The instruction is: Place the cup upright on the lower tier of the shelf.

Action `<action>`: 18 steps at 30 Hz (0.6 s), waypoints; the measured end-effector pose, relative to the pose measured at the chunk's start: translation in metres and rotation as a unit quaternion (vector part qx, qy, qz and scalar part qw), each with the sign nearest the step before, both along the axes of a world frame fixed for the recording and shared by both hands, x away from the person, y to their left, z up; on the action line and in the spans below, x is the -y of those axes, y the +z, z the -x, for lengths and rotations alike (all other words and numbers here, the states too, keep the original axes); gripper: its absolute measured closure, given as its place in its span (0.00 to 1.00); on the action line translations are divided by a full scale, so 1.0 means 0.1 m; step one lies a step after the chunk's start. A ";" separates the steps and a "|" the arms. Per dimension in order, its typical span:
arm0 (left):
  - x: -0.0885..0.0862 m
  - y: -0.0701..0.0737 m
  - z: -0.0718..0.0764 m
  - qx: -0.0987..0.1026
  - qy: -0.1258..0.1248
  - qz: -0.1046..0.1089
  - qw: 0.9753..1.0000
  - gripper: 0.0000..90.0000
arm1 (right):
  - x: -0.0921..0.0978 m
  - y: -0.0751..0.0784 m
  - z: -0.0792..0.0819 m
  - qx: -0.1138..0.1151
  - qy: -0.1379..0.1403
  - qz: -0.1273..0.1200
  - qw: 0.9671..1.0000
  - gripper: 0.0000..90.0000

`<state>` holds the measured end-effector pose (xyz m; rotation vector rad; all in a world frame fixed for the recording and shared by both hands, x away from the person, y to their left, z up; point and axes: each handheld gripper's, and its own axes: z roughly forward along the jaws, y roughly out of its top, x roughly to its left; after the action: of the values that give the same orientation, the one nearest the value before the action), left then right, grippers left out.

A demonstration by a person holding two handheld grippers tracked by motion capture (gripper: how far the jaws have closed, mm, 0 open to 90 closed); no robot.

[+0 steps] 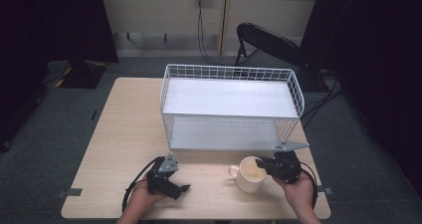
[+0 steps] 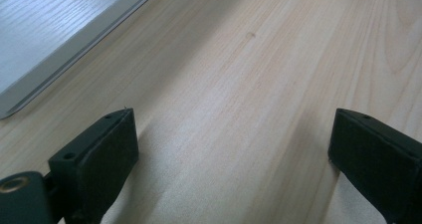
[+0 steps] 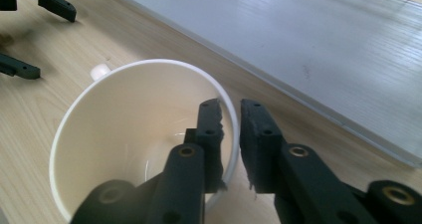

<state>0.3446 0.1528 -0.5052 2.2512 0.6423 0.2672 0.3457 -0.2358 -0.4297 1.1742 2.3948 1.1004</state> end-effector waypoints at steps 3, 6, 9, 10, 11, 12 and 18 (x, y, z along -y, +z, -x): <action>0.00 0.00 0.00 0.000 0.000 0.000 1.000 0.06 | -0.02 -0.01 0.00 0.005 0.001 0.006 1.000 0.89; 0.00 0.00 0.00 0.000 0.000 0.000 1.000 0.06 | -0.02 -0.01 0.00 0.010 0.004 0.009 1.000 0.90; 0.00 0.00 0.00 -0.001 0.000 0.000 1.000 0.06 | -0.01 0.00 0.00 0.011 0.003 0.006 1.000 0.91; 0.00 0.00 0.00 0.000 0.000 0.000 1.000 0.06 | 0.00 0.01 0.00 0.015 0.000 0.004 1.000 0.93; 0.00 0.00 0.00 0.000 0.000 0.000 1.000 0.06 | 0.00 0.01 -0.01 0.012 0.002 0.001 1.000 0.93; 0.00 0.00 0.00 0.000 0.000 0.000 1.000 0.06 | 0.00 0.01 0.00 0.011 0.001 0.000 1.000 0.93; 0.00 0.00 0.00 0.000 0.000 0.000 1.000 0.06 | -0.02 0.01 0.01 0.019 0.001 -0.002 1.000 0.94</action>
<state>0.3447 0.1529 -0.5052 2.2509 0.6424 0.2657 0.3447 -0.2340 -0.4285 1.1415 2.3685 1.1175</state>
